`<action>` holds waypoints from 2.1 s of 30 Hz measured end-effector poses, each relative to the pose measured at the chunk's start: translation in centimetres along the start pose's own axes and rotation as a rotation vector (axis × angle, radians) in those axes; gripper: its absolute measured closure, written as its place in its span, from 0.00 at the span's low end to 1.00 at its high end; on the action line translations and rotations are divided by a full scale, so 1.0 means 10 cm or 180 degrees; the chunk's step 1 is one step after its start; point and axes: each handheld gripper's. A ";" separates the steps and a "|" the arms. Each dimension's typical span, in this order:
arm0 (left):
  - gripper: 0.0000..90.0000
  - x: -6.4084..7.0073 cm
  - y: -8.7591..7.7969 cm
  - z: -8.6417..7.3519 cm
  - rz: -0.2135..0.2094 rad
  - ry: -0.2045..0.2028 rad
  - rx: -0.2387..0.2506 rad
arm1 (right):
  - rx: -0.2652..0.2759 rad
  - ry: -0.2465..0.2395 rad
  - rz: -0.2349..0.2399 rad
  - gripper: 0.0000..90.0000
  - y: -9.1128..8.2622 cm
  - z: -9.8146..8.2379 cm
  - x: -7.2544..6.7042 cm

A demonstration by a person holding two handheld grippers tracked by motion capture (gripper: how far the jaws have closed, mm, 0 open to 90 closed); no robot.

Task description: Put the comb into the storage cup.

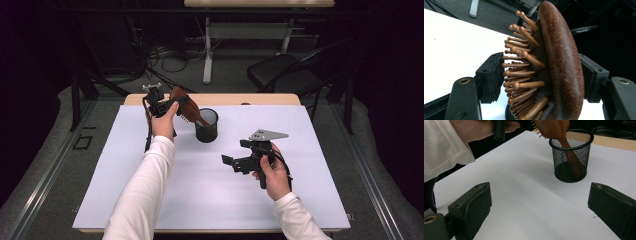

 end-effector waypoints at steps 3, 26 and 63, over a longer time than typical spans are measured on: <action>0.30 0.00 -0.01 0.00 0.0022 0.0026 0.0066 | 0.0003 0.0001 -0.0001 0.05 0.00 0.00 0.00; 0.03 0.01 -0.10 0.05 -0.0075 -0.0012 0.0190 | -0.0021 -0.0008 -0.0022 0.05 0.01 -0.01 0.00; 0.00 0.02 -0.33 0.19 -0.0093 0.0036 0.0227 | -0.0034 -0.0011 -0.0032 0.05 0.02 -0.01 0.00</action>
Point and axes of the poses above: each handheld gripper's, and its own axes: y roughly forward along the jaws, z roughly out of its top, x roughly to its right, and after that the axes turned 6 degrees about -y, right-handed
